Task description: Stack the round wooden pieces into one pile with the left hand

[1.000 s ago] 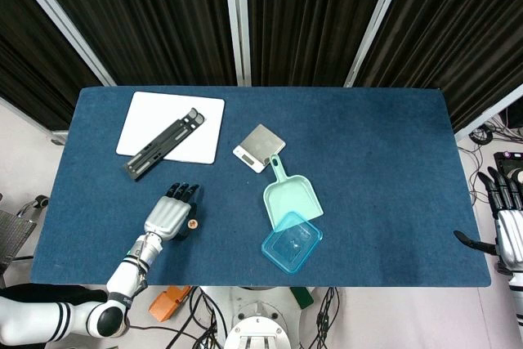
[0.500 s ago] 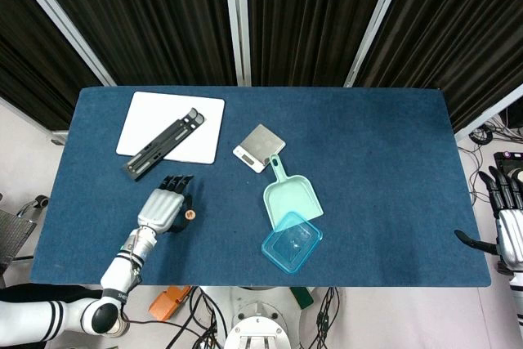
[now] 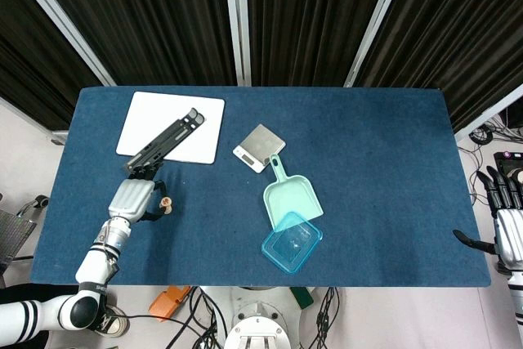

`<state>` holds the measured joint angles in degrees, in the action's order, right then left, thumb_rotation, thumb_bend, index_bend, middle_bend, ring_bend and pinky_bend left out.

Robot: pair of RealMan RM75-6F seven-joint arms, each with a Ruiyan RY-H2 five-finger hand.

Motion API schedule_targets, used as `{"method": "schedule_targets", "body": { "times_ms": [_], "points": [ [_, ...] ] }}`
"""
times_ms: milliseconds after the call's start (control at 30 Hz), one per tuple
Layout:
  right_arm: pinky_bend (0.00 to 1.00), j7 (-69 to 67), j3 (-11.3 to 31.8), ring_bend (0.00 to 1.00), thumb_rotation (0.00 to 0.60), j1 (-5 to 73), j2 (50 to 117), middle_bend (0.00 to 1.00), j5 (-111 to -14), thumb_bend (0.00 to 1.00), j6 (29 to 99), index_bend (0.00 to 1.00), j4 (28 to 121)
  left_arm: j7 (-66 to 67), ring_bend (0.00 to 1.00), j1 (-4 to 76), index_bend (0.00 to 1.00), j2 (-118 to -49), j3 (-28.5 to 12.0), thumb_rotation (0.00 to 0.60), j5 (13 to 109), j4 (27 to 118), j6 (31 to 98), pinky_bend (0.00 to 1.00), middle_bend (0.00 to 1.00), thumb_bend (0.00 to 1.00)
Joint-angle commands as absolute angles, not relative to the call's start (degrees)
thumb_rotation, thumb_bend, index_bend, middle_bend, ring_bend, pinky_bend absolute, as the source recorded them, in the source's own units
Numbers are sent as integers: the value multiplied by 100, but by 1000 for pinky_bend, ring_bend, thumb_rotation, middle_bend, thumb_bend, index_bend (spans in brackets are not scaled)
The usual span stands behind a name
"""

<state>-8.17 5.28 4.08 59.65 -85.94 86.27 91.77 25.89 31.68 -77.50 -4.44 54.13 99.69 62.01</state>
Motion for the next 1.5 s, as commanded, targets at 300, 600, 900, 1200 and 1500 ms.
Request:
{"method": "schedule_targets", "body": {
  "times_ms": [300,600,900,1200,1500],
  "points": [
    [5,-755,529,0,600,415,5942,12,-8604,31,8628,0,9246,2504,0,3174,511,-7776,-415,600,5353,9881,6105,5,0,342],
    [5,-746,530,0,600,406,5941,12,-8597,30,8641,0,9262,2506,0,3188,503,-7786,-402,600,5271,9829,6067,5,0,326],
    [5,-741,527,0,600,403,5936,12,-8602,31,8646,0,9272,2525,0,3193,494,-7815,-386,600,5258,9793,6082,5,0,317],
    [5,-729,524,0,600,405,5935,12,-8597,31,8636,0,9278,2522,0,3193,471,-7820,-381,600,5228,9777,6079,5,0,305],
    [5,-712,523,0,600,409,5934,12,-8593,31,8624,0,9291,2500,0,3188,441,-7839,-381,600,5212,9748,6082,5,0,297]
  ]
}}
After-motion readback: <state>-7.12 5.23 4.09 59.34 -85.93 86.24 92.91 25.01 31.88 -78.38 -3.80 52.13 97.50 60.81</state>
